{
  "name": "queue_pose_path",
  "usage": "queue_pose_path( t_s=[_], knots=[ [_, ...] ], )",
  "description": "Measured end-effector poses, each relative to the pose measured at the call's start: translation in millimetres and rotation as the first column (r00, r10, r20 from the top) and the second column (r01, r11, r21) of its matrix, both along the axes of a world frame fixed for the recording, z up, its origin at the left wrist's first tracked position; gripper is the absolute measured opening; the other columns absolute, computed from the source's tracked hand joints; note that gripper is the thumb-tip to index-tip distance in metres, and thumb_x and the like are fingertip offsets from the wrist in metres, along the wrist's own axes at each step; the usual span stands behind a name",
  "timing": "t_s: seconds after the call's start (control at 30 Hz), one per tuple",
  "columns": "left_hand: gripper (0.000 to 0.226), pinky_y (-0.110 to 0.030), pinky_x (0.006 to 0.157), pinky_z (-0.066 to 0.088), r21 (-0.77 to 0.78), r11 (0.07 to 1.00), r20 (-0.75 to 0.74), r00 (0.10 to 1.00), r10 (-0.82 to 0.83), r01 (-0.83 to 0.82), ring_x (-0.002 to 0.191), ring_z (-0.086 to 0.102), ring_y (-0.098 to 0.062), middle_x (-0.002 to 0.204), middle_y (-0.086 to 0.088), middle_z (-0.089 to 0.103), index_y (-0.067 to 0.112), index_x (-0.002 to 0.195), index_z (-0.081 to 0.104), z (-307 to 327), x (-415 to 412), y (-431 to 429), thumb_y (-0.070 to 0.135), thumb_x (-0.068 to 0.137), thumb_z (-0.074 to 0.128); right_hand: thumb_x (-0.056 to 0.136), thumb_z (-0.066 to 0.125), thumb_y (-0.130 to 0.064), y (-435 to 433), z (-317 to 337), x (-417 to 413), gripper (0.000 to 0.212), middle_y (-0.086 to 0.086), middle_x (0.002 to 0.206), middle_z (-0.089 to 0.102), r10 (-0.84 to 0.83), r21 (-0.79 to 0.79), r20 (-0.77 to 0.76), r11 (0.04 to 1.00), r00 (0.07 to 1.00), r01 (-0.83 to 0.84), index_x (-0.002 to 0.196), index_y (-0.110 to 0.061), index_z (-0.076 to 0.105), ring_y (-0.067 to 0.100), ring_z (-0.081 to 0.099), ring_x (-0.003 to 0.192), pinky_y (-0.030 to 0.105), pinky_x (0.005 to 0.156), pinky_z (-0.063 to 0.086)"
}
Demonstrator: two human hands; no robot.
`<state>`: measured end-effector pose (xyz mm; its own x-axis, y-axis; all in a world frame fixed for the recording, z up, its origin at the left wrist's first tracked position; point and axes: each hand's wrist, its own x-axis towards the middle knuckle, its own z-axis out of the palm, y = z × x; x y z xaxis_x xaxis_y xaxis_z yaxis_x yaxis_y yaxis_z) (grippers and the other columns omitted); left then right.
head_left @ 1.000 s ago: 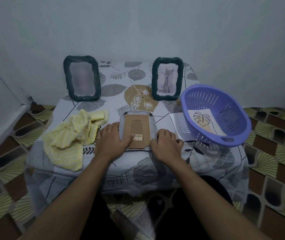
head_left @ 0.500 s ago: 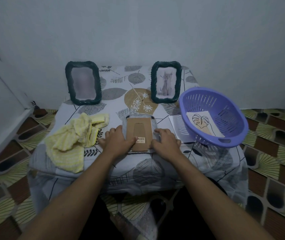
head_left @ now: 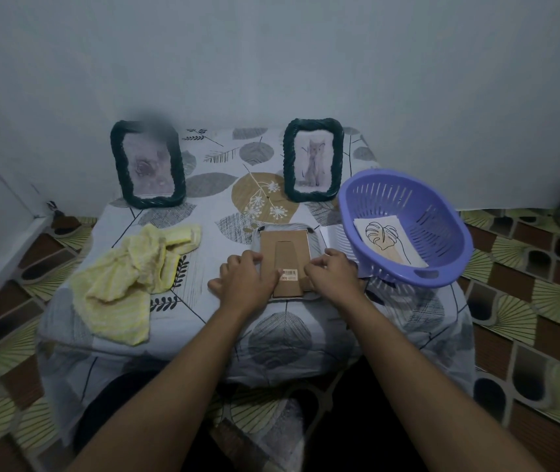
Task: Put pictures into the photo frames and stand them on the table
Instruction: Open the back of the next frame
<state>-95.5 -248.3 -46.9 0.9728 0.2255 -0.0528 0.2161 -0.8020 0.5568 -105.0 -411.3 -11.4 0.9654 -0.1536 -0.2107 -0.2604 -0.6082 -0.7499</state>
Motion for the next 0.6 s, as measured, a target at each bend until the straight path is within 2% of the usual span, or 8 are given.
queue_pose_path(
  t_s=[0.1, 0.17, 0.23, 0.3, 0.37, 0.43, 0.53, 0.6],
  knots=[
    [0.058, -0.045, 0.098, 0.026, -0.009, 1.0, -0.006, 1.0, 0.0, -0.001, 0.126, 0.041, -0.026, 0.133, -0.004, 0.046, 0.031, 0.131, 0.049, 1.2, -0.4, 0.7, 0.065, 0.084, 0.058, 0.065, 0.052, -0.046, 4.7, -0.6, -0.8, 0.027, -0.004, 0.123, 0.06, -0.084, 0.066, -0.009, 0.994, 0.996, 0.084, 0.067, -0.022, 0.065, 0.031, 0.045, 0.129, 0.047, 0.106, 0.033],
    [0.058, -0.045, 0.098, 0.026, -0.023, 1.0, -0.016, 1.0, 0.001, -0.002, 0.126, 0.041, -0.026, 0.133, -0.004, 0.046, 0.031, 0.131, 0.049, 4.0, -0.2, 0.8, 0.064, 0.084, 0.059, 0.055, 0.048, -0.049, 6.7, -2.0, -0.2, 0.031, -0.007, 0.101, 0.061, -0.128, 0.129, 0.02, 0.984, 0.992, 0.124, 0.06, -0.022, 0.061, 0.031, 0.053, 0.117, 0.045, 0.099, 0.037],
    [0.058, -0.045, 0.099, 0.026, -0.042, 0.999, -0.026, 1.0, 0.001, -0.002, 0.127, 0.041, -0.026, 0.133, -0.004, 0.046, 0.031, 0.131, 0.05, 6.3, -0.4, 1.3, 0.063, 0.084, 0.06, 0.07, 0.055, -0.04, 9.5, 0.8, -2.4, 0.02, -0.01, 0.109, 0.058, -0.138, 0.143, 0.0, 0.98, 0.99, 0.136, 0.073, -0.022, 0.065, 0.025, 0.046, 0.12, 0.04, 0.095, 0.031],
    [0.058, -0.045, 0.1, 0.026, -0.059, 0.998, -0.027, 1.0, 0.002, -0.004, 0.127, 0.041, -0.025, 0.133, -0.003, 0.046, 0.031, 0.131, 0.051, 7.8, -1.1, 2.5, 0.064, 0.084, 0.06, 0.072, 0.053, -0.038, 10.4, 3.3, -3.8, 0.022, -0.007, 0.11, 0.06, -0.184, 0.149, 0.015, 0.972, 0.983, 0.18, 0.077, -0.019, 0.063, 0.026, 0.046, 0.118, 0.041, 0.098, 0.03],
    [0.057, -0.044, 0.1, 0.026, -0.074, 0.997, -0.03, 1.0, -0.002, 0.0, 0.127, 0.042, -0.025, 0.132, -0.003, 0.047, 0.032, 0.131, 0.052, 9.7, -1.8, 3.5, 0.064, 0.085, 0.059, 0.065, 0.05, -0.042, 11.7, 6.5, -3.8, 0.027, -0.008, 0.099, 0.065, -0.218, 0.181, 0.021, 0.961, 0.976, 0.21, 0.072, -0.02, 0.063, 0.028, 0.053, 0.112, 0.049, 0.103, 0.036],
    [0.055, -0.043, 0.1, 0.026, -0.088, 0.996, -0.039, 0.999, -0.006, 0.003, 0.127, 0.042, -0.026, 0.133, -0.004, 0.047, 0.032, 0.131, 0.053, 12.0, -2.1, 4.4, 0.063, 0.086, 0.058, 0.061, 0.055, -0.047, 12.3, 6.3, -2.2, 0.026, -0.01, 0.095, 0.069, -0.216, 0.228, 0.011, 0.951, 0.976, 0.208, 0.075, -0.03, 0.068, 0.027, 0.058, 0.11, 0.054, 0.099, 0.046],
    [0.051, -0.043, 0.101, 0.025, -0.126, 0.992, -0.049, 0.999, -0.009, 0.003, 0.129, 0.041, -0.026, 0.133, -0.004, 0.047, 0.033, 0.132, 0.054, 14.9, -3.2, 5.9, 0.06, 0.089, 0.055, 0.058, 0.059, -0.054, 13.5, 4.4, 3.1, 0.025, -0.008, 0.1, 0.071, -0.189, 0.278, 0.04, 0.945, 0.981, 0.171, 0.079, -0.04, 0.065, 0.023, 0.065, 0.101, 0.054, 0.091, 0.054],
    [0.049, -0.043, 0.101, 0.024, -0.138, 0.99, -0.051, 0.999, -0.009, 0.002, 0.129, 0.041, -0.026, 0.134, -0.005, 0.048, 0.033, 0.132, 0.054, 16.6, -4.5, 6.1, 0.058, 0.09, 0.053, 0.069, 0.064, -0.046, 14.3, 7.0, 4.2, 0.014, -0.008, 0.105, 0.07, -0.163, 0.287, 0.077, 0.948, 0.984, 0.134, 0.081, -0.038, 0.064, 0.021, 0.066, 0.1, 0.051, 0.092, 0.054]
  ],
)
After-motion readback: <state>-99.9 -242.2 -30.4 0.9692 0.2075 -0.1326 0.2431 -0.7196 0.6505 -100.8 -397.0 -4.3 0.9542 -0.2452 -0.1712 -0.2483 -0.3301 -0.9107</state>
